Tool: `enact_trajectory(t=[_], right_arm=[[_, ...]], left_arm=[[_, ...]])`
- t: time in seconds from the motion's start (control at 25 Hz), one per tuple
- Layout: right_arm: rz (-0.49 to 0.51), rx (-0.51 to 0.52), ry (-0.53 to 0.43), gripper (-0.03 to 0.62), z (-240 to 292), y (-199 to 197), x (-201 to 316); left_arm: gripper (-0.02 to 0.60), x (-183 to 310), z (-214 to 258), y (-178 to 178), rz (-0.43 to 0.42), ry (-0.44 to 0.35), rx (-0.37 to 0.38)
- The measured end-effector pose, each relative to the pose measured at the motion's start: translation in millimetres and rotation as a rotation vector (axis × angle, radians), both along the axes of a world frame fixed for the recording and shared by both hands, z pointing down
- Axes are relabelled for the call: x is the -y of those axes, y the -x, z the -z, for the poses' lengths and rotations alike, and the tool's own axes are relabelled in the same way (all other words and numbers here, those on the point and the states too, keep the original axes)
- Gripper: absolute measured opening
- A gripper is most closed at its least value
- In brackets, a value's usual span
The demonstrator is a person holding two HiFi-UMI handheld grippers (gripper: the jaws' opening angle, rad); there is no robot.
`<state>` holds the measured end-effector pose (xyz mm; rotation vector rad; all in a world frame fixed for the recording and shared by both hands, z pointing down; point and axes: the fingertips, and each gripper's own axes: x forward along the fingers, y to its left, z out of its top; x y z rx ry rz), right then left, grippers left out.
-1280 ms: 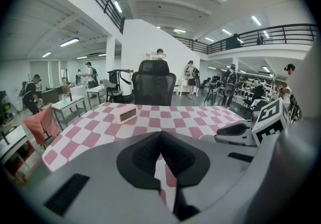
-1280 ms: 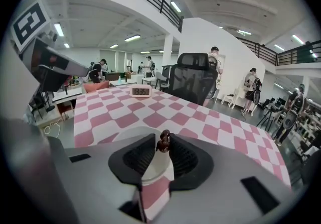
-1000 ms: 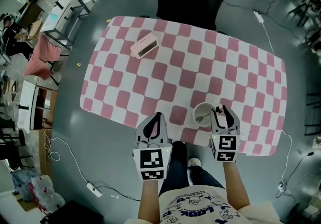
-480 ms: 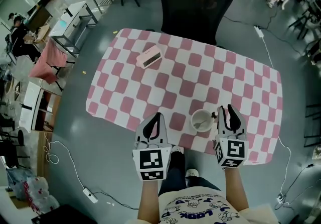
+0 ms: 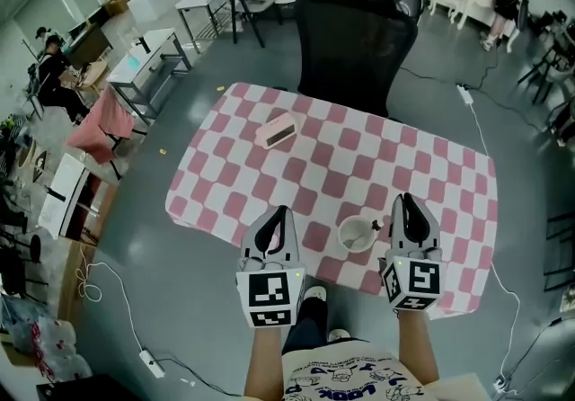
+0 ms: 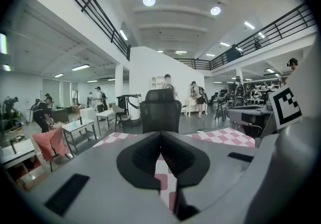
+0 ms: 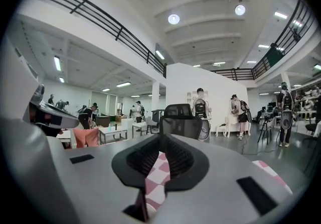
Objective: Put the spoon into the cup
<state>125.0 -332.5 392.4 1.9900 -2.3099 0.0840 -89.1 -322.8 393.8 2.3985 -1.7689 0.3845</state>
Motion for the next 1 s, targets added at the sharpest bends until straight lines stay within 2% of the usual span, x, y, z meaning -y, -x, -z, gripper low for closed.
enact_trajectory(t=[0.4, 1.0], right_arm=[[0.03, 0.026, -0.074, 0.03, 38.8, 2.8, -18.8], [0.066, 0.032, -0.127, 0.014, 66.3, 7.9, -28.8]], left_arm=[[0.014, -20.0, 39.5, 0.7, 0.035, -0.089, -0.008], [0.014, -31.0, 66.3, -1.6, 0.052, -0.151, -0.023]])
